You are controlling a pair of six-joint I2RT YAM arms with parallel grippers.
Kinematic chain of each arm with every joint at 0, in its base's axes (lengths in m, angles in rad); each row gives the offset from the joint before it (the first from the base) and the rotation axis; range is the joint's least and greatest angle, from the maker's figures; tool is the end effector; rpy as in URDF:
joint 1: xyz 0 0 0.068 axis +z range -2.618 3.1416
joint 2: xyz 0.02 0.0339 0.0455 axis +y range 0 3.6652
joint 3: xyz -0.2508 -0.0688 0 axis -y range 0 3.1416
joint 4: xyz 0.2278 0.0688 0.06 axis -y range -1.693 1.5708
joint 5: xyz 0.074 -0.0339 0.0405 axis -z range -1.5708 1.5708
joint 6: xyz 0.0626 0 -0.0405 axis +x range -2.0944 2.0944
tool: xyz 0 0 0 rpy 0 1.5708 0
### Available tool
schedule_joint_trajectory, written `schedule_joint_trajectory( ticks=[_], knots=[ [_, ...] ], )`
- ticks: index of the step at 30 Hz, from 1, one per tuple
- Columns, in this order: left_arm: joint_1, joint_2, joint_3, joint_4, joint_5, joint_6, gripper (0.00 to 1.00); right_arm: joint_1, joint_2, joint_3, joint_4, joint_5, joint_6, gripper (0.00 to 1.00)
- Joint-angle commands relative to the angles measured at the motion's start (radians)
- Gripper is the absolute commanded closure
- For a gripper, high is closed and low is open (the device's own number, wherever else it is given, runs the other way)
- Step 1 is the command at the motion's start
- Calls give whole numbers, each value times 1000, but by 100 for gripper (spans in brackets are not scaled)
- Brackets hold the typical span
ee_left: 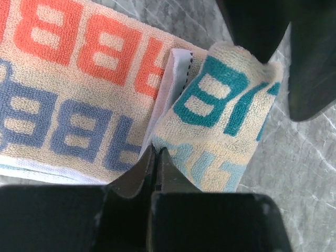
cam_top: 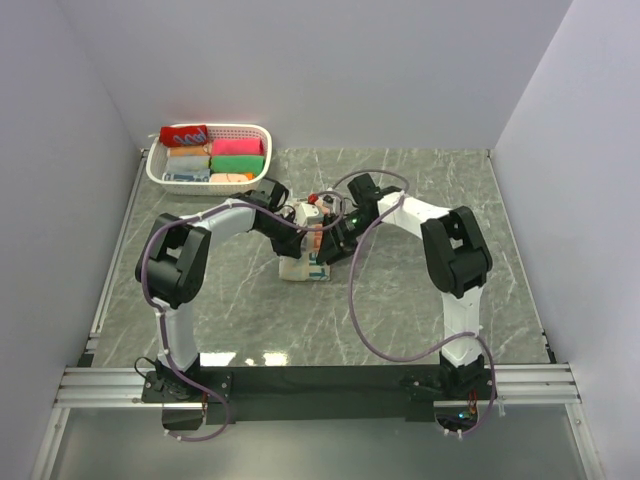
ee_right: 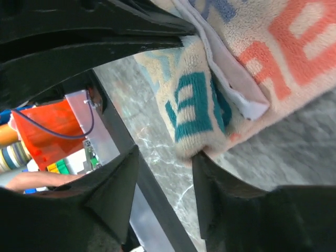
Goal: Roll the towels
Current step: Roll the towel
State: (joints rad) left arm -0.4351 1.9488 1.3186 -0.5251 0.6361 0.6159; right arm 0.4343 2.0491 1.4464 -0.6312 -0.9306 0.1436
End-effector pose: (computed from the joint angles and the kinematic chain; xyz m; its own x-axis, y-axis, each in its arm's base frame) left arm 0.3309 -0.1948 0.1470 -0.3557 0.6778 -0.6435 0.9336 0.2902 -0.2105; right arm 0.3362 0.2113 0.1513 -0.9177 -0.3315 -0.2188 -0.3643 0.4828 0.7964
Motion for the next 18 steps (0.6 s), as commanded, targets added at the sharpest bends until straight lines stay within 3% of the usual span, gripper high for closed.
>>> schedule_joint_trajectory(
  ticks=[1,5,9,13,18],
  knots=[
    [7,16,34,-9,-12,-1,99,9,39,23,39,10,27,52],
    [16,9,31,-12,-9,-7,98,7,133,57,25,50,24,74],
    [42,-16,19,-18,7,-12,83,6,181,66,45,55,51,83],
    [90,-85,-22,-9,42,8,68,6,209,85,27,88,44,84],
    [69,-315,-214,109,40,125,45,9,223,95,4,104,30,85]
  ],
)
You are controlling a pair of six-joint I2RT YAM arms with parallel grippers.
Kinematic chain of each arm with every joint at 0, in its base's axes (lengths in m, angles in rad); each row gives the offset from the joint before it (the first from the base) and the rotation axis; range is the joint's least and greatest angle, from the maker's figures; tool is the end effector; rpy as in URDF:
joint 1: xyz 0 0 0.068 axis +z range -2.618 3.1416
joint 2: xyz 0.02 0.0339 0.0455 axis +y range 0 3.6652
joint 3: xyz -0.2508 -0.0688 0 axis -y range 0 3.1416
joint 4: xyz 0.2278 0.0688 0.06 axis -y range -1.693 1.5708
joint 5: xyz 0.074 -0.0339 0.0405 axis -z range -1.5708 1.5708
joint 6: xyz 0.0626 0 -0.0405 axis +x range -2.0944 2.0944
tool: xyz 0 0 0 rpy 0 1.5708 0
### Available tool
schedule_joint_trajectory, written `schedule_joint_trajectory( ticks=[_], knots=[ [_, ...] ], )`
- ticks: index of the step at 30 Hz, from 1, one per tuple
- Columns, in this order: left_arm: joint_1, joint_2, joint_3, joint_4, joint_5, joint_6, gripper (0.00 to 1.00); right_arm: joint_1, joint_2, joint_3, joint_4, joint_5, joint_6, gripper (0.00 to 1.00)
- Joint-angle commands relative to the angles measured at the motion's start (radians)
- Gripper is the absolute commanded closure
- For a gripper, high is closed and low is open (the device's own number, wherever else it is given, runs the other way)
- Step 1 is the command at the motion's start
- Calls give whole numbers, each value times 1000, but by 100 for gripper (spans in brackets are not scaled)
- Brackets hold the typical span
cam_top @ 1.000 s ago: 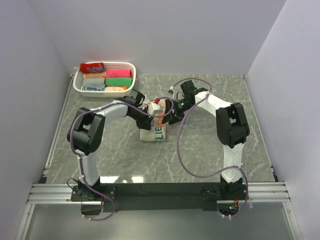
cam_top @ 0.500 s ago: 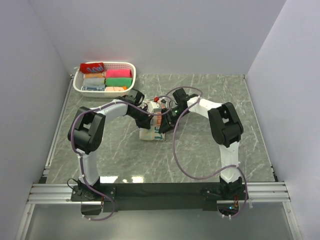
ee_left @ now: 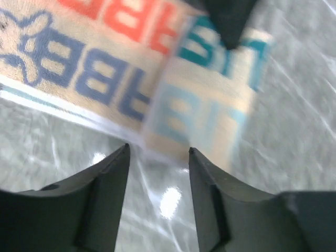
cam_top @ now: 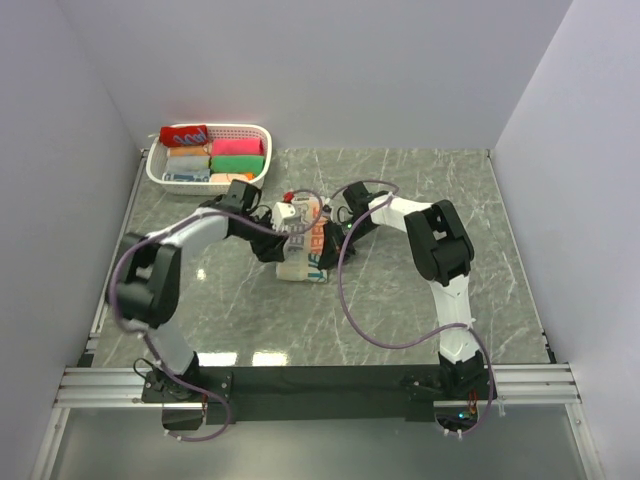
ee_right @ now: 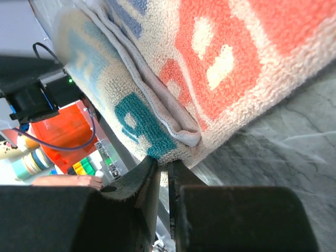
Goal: Roll the towels
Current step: Roll the towel
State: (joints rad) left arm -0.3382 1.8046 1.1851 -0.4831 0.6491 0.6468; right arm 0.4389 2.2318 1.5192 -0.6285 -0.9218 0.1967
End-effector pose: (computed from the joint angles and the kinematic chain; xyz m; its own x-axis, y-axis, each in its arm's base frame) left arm 0.3217 -0.1533 0.1635 -0.3574 0.6346 -0.6852 0.9236 0.3491 -0.1585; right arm 0.3509 0.2198 0.0990 -0.9467 -0.3139 -0.0717 -0.2406 0.5418 0.8053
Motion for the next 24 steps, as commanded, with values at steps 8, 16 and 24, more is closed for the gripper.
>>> schedule_joint_trajectory(
  ticks=[8,16,24],
  knots=[
    [-220,-289,-300,217,-167,283,40,3,60,30,-14,94,-28,84],
    [-335,-153,-334,348,-391,381,39,4,77,45,-22,87,-29,84],
    [-361,-11,-251,218,-456,384,68,1,75,45,-28,81,-45,84]
  ],
)
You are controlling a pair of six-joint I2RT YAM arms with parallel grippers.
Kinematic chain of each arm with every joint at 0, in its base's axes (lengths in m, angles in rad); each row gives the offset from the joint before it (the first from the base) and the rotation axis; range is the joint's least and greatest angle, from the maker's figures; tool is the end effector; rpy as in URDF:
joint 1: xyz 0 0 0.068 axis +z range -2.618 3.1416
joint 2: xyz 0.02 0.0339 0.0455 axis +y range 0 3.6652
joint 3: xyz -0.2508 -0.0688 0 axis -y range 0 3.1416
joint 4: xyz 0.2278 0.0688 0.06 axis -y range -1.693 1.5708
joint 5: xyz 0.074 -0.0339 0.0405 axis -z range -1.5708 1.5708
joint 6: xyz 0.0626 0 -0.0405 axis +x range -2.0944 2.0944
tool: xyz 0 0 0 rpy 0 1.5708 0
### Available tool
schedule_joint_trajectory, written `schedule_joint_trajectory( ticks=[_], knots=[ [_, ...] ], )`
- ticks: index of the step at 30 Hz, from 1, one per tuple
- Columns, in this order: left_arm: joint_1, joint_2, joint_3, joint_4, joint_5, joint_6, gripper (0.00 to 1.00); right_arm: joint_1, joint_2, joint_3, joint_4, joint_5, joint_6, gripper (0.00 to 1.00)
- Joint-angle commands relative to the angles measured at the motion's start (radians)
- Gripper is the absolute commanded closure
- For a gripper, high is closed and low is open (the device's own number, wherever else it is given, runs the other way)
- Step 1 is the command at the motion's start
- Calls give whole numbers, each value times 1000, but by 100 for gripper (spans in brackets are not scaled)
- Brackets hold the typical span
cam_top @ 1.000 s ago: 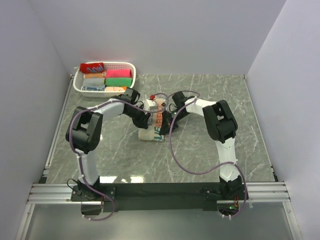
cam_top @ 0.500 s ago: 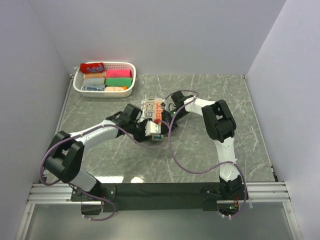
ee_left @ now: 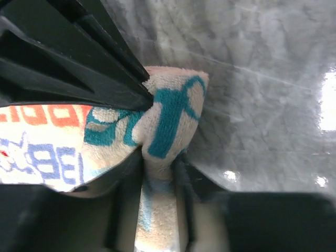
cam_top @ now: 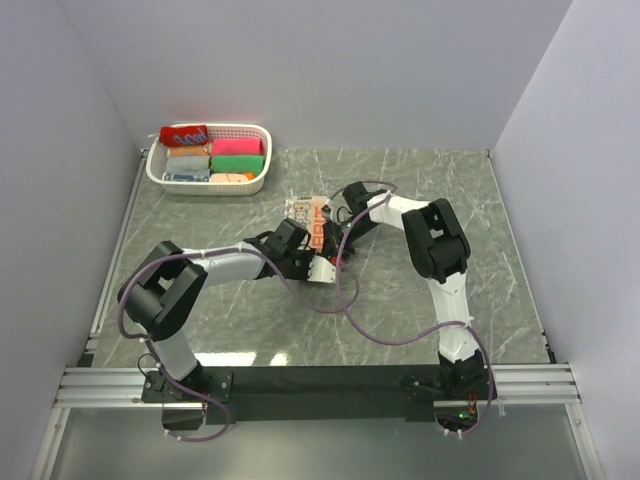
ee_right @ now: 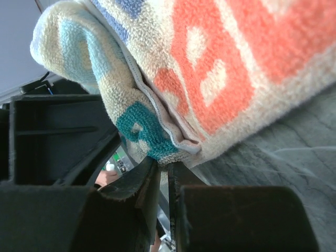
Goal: Roll the towels
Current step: Roll the towel
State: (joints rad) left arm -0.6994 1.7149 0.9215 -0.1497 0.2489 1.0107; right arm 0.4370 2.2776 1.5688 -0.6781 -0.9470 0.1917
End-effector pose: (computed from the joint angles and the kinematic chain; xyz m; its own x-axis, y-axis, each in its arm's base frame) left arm 0.2485 -0.2292 0.1324 0.2933 0.8262 -0.4809 0.9150 -0.0969 0.3916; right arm 0.3546 0.2217 0.0928 -0.9472 -0.3196 -0.0275 -0.2050 0.5371 0.8182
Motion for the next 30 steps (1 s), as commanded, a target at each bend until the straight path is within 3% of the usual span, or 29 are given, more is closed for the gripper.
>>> schedule_joint_trajectory(
  ticks=[1,8,9,13,19,25,29,30],
  knots=[
    [0,87,22,-144,-48,16,73,3,23,-9,25,106,-40,84],
    [11,97,132,-470,137,-30,98,-40,-7,33,-37,146,-98,77],
    [26,100,154,-519,218,-44,99,-75,-44,33,-40,146,-107,75],
    [75,193,316,-746,397,-92,99,-174,-220,-71,58,131,-124,55],
    [167,421,567,-1022,556,-119,99,-260,-582,-363,191,215,-305,43],
    [212,622,782,-1156,572,-196,99,-264,-918,-596,219,240,-478,44],
    [213,689,864,-1147,532,-302,99,-144,-1010,-641,215,312,-558,47],
    [213,696,873,-1133,520,-326,99,-62,-1020,-644,224,339,-570,47]
  ],
)
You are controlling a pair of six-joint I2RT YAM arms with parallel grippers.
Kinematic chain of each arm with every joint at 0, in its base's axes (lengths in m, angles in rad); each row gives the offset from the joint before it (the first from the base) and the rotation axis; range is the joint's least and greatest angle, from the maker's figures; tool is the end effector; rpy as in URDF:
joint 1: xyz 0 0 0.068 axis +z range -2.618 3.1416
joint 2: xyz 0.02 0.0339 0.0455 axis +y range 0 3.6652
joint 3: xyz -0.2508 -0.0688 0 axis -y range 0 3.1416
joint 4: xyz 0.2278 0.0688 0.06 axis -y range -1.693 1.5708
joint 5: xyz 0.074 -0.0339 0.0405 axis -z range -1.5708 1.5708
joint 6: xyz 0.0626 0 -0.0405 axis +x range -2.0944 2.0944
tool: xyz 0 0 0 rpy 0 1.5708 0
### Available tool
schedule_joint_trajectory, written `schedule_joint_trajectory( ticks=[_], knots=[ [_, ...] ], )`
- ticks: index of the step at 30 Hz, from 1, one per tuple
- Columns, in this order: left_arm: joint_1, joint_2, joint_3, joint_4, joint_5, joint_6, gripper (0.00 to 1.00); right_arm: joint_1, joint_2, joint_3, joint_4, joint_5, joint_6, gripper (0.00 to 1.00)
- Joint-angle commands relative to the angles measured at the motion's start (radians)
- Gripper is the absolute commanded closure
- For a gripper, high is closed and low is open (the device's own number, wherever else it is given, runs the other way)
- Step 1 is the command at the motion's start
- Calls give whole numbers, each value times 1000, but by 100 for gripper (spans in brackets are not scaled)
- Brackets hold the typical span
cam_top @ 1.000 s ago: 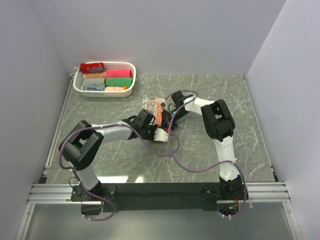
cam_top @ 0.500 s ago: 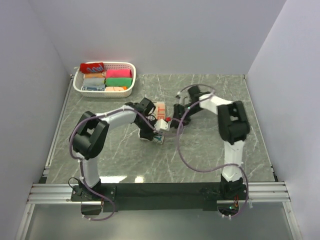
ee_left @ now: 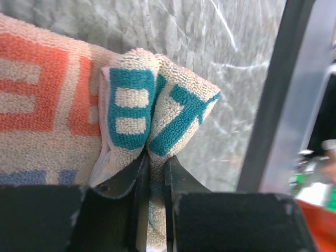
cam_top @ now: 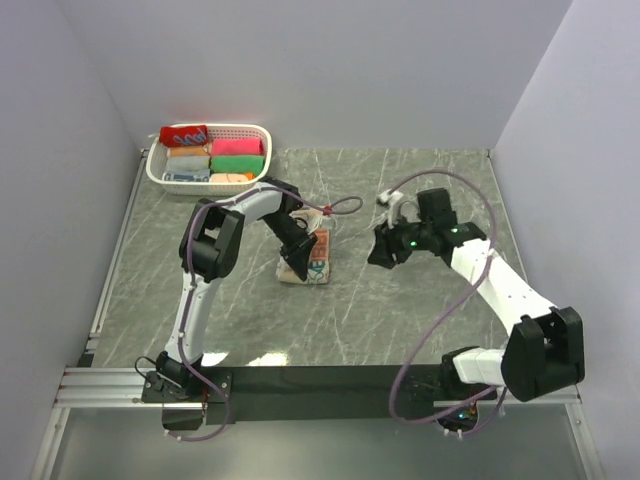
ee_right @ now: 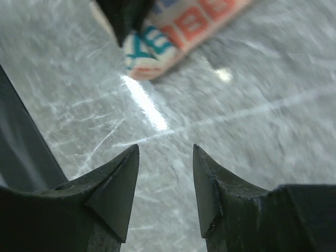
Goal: Roll the towels
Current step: Roll the towel
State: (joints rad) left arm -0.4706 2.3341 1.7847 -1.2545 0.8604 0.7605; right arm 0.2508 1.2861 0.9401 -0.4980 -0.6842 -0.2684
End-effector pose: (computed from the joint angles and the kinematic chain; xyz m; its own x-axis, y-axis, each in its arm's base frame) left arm 0.3283 -0.2203 0.1152 -0.5320 0.7750 -0.3411 0.6989 0.1746 -0.6936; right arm 0.2475 0.1042 0.2418 -0.5391 -0.3503 -0.7659 -0.7697 0.5741 0.2792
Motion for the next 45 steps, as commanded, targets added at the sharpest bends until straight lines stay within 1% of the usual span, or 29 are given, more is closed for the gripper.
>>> schedule_joint_trajectory(
  ticks=[1,3,4,6,7,9,10,12,14,20,25,29,31,32,33,34,35,37,40,43,45],
  knots=[
    [-17,94,25,-16,-103,-117,98,161,-25,-15,65,136,-138,48],
    [-16,109,44,-20,-121,-142,96,272,11,-3,84,195,-166,48],
    [-16,122,53,-28,-121,-159,96,303,30,23,94,251,-181,48],
    [-16,129,48,-28,-115,-174,95,372,93,51,125,294,-192,47],
    [-16,130,45,-28,-113,-181,94,392,111,66,143,342,-196,46],
    [-16,134,35,-28,-113,-185,92,430,172,81,191,377,-209,43],
    [-16,137,33,-29,-112,-184,92,468,198,110,193,393,-222,42],
    [-16,142,22,-28,-121,-181,91,496,280,143,200,439,-226,38],
    [-11,140,7,-17,-133,-184,91,512,340,180,197,436,-233,38],
    [12,149,-11,-19,-124,-170,91,554,413,218,196,365,-284,38],
    [33,149,-14,-23,-127,-159,89,567,479,230,164,339,-299,40],
    [44,149,-24,-28,-124,-151,88,568,522,229,151,327,-342,44],
    [50,149,-19,-31,-115,-150,87,568,541,250,124,319,-356,50],
    [58,148,-19,-34,-110,-148,88,570,558,261,112,315,-362,56],
    [61,143,-18,-36,-101,-145,87,570,568,272,80,311,-370,66],
    [69,140,-18,-40,-95,-136,87,570,578,296,63,305,-374,71],
    [72,139,-18,-51,-90,-130,86,568,596,310,47,298,-376,86],
    [84,122,-25,-60,-60,-113,81,564,622,360,-22,282,-388,99],
    [128,76,-57,-53,-14,-116,75,542,645,410,-125,213,-411,100],
    [234,41,-85,-62,17,-110,72,521,637,422,-192,157,-420,100],
    [276,31,-99,-80,15,-81,71,513,637,431,-241,112,-425,100]
  ],
)
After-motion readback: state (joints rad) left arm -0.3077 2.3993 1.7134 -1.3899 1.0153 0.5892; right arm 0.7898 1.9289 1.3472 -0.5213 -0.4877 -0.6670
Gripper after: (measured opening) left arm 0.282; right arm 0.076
